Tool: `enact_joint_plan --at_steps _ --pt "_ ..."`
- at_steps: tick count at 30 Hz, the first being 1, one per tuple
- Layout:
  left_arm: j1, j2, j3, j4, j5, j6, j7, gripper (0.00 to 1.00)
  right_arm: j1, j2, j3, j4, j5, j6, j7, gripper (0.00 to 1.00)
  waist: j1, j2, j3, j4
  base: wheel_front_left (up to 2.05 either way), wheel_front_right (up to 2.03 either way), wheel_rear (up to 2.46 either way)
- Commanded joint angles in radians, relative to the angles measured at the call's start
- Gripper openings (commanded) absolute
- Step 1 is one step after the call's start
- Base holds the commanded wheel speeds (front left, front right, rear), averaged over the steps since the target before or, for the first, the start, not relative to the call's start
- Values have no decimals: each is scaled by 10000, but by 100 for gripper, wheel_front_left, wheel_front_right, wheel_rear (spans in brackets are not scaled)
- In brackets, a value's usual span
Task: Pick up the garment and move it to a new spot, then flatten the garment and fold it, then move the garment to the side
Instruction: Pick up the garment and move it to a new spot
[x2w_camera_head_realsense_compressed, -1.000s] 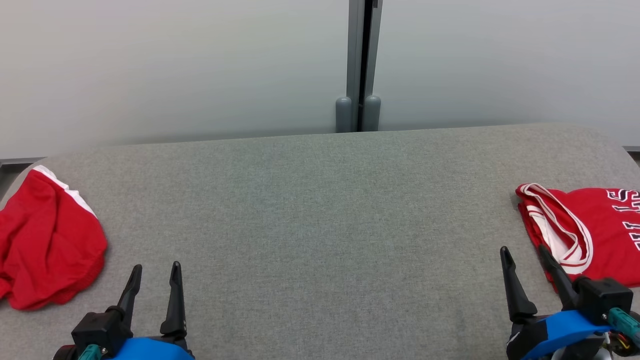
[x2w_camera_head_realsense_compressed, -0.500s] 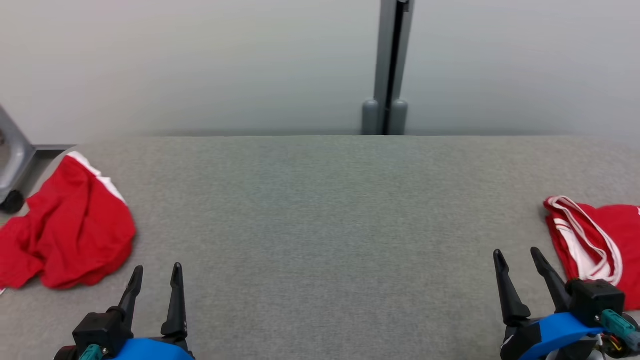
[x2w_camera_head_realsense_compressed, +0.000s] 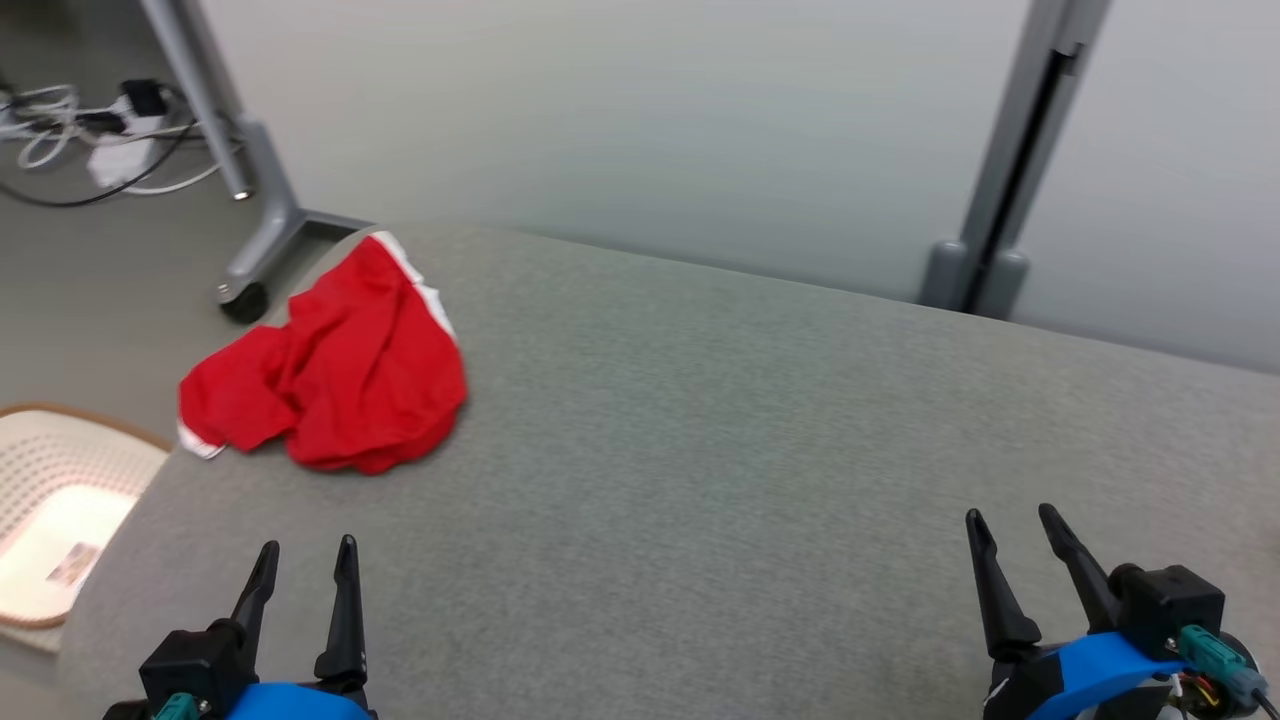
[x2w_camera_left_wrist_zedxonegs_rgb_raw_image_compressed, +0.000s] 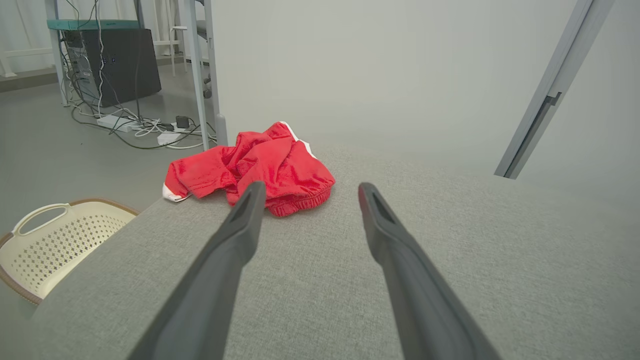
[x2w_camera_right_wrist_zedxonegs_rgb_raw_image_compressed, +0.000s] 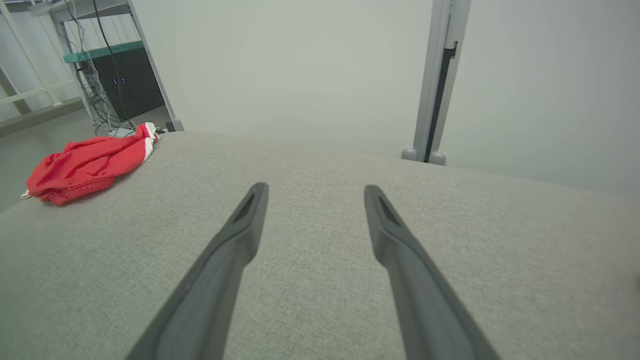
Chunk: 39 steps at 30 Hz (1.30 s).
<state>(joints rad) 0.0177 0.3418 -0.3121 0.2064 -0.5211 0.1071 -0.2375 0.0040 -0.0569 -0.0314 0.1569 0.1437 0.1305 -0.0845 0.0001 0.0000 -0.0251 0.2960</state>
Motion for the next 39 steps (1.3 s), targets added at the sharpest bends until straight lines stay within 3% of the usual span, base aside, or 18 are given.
enact_joint_plan --at_steps 1,10,18,26,32,39 --pt "49 50 -56 -21 -29 4 40 100 -105 17 16 66 84 6 -41 100 -1 0 228 463 0 0 0" --pt "174 112 -34 -131 -79 83 34 100 -253 42 272 212 213 4 -103 100 -1 0 187 1662 0 0 0" --pt "236 72 16 -229 -147 171 -11 100 -303 48 331 264 226 6 -125 100 -1 0 324 1976 0 0 0" --pt "-141 -21 456 -723 -570 121 -95 100 -400 57 345 156 247 6 -86 100 -1 0 565 1790 0 0 0" --pt "-1333 665 974 -1224 -685 227 632 100 -556 49 411 -7 183 6 -46 100 -1 0 977 1411 0 0 0" --pt "-3140 1446 1730 -477 -1613 126 2389 100 -1112 -88 751 -562 53 6 143 100 -1 0 2004 369 0 0 0"
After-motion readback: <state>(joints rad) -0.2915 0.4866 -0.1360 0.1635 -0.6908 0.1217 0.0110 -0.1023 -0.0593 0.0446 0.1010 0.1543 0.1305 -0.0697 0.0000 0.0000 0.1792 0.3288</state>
